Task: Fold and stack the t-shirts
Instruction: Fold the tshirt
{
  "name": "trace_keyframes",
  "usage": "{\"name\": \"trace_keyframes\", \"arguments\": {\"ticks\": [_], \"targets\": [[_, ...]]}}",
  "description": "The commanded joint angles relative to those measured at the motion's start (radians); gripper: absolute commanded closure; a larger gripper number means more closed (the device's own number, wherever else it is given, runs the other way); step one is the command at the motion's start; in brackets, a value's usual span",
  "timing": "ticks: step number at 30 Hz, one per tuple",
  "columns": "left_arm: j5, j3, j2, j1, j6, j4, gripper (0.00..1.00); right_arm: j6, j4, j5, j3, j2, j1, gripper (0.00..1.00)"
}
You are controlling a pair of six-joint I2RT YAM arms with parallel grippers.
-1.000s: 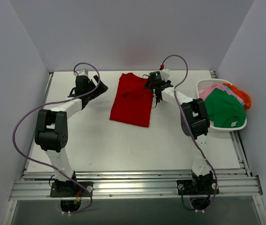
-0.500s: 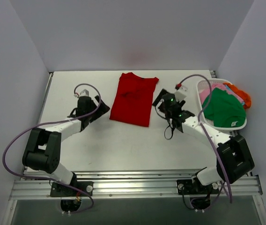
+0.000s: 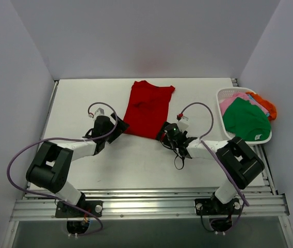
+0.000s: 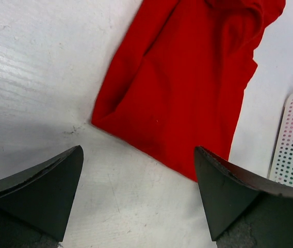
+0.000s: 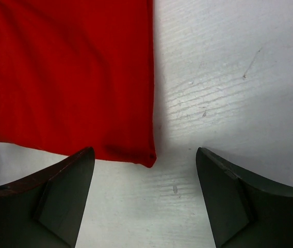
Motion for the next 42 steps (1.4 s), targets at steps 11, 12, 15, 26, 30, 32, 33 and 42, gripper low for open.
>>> {"name": "trace_keyframes", "arguments": {"ticks": [11,12,15,26,30,32,33,42], "targets": [[-0.087,0.010,0.081,-0.008,-0.063,0.095,0.15,0.008,0.085,-0.016,0.097,0.144,0.006,0.28],[-0.087,0.014,0.087,-0.008,-0.063,0.098,0.17,0.008,0.086,-0.016,0.100,0.152,0.006,0.35],[-0.082,0.031,0.108,-0.008,-0.061,0.102,0.27,0.005,0.089,-0.018,0.105,0.158,0.004,0.63],[-0.068,0.079,0.170,-0.007,-0.051,0.099,0.83,0.004,0.065,-0.003,0.096,0.155,-0.002,1.00],[-0.096,0.088,0.160,-0.002,-0.035,0.071,0.93,0.004,0.063,0.006,0.077,0.135,-0.002,1.00],[-0.105,0.088,0.145,0.001,-0.032,0.060,0.93,0.007,0.060,0.014,0.073,0.129,-0.002,1.00],[-0.105,0.085,0.137,0.001,-0.035,0.059,0.92,0.007,0.060,0.016,0.071,0.125,-0.001,1.00],[-0.120,-0.007,0.055,-0.007,-0.087,0.105,0.03,0.008,0.071,0.016,0.068,0.152,-0.002,1.00]]}}
